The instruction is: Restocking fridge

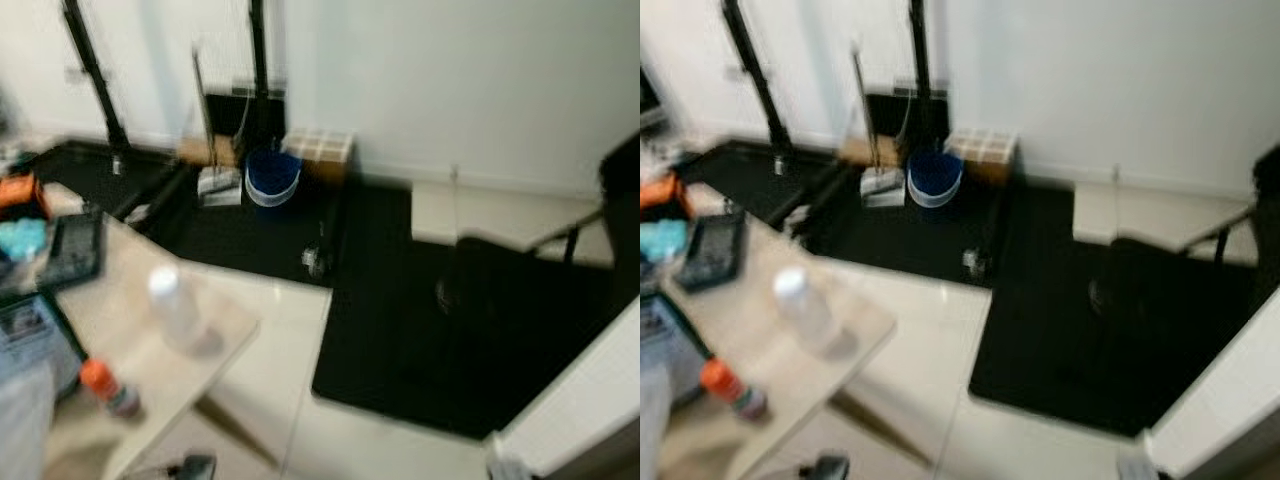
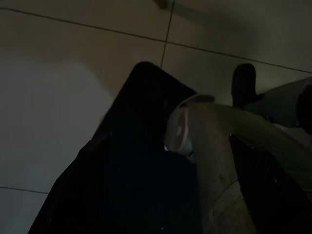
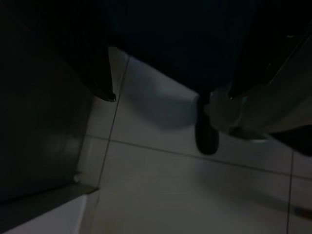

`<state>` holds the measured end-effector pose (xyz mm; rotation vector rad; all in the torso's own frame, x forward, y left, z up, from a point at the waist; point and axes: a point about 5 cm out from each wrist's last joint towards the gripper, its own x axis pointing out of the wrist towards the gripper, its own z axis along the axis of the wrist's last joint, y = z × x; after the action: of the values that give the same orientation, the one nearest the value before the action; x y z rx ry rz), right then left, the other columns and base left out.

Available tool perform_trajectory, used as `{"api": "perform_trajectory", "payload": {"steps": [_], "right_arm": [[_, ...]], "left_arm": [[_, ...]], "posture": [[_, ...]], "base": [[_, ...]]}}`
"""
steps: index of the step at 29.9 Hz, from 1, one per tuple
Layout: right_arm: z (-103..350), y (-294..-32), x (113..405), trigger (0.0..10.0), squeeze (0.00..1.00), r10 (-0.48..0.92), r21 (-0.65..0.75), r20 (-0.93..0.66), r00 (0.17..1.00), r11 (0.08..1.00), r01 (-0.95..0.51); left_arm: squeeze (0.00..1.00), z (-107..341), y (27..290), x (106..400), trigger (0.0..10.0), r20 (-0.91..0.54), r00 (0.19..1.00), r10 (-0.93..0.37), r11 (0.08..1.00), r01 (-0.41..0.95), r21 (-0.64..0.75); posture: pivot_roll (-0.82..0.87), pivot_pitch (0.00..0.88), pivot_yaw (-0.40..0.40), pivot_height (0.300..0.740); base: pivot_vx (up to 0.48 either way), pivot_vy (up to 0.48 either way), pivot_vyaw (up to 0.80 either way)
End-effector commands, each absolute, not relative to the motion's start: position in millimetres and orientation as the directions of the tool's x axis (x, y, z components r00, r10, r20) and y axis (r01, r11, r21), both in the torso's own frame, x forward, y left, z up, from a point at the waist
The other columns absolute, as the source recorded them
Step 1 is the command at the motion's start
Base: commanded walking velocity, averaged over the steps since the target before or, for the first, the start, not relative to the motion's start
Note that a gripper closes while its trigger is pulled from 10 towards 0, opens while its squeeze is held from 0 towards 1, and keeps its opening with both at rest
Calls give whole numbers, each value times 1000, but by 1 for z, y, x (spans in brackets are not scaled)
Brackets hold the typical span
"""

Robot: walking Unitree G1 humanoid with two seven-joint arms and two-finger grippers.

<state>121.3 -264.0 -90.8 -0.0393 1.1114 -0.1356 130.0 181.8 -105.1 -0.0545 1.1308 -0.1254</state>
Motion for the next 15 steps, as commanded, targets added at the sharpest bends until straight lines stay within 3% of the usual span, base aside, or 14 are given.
{"api": "perform_trajectory", "payload": {"steps": [1, 5, 15], "right_arm": [[-93, -262, 116, 10000, 0, -125, -96, -900, 417, 991, 90], [-93, -258, 121, 10000, 0, -100, -78, -899, 428, 995, 68], [-94, -252, 122, 10000, 0, -39, -54, -908, 417, 998, -23]], "left_arm": [[0, -106, 185, 126, 10000, -906, 409, -113, 993, 61, -96], [0, -106, 186, 126, 10000, -906, 408, -110, 994, 57, -95], [0, -106, 184, 126, 10000, -906, 407, -114, 993, 57, -99]], "posture": [[64, 0, -9, 740], [64, 0, -9, 740], [61, 0, -10, 740]], "base": [[0, 0, 0], [0, 0, 0], [0, 0, 800]]}}
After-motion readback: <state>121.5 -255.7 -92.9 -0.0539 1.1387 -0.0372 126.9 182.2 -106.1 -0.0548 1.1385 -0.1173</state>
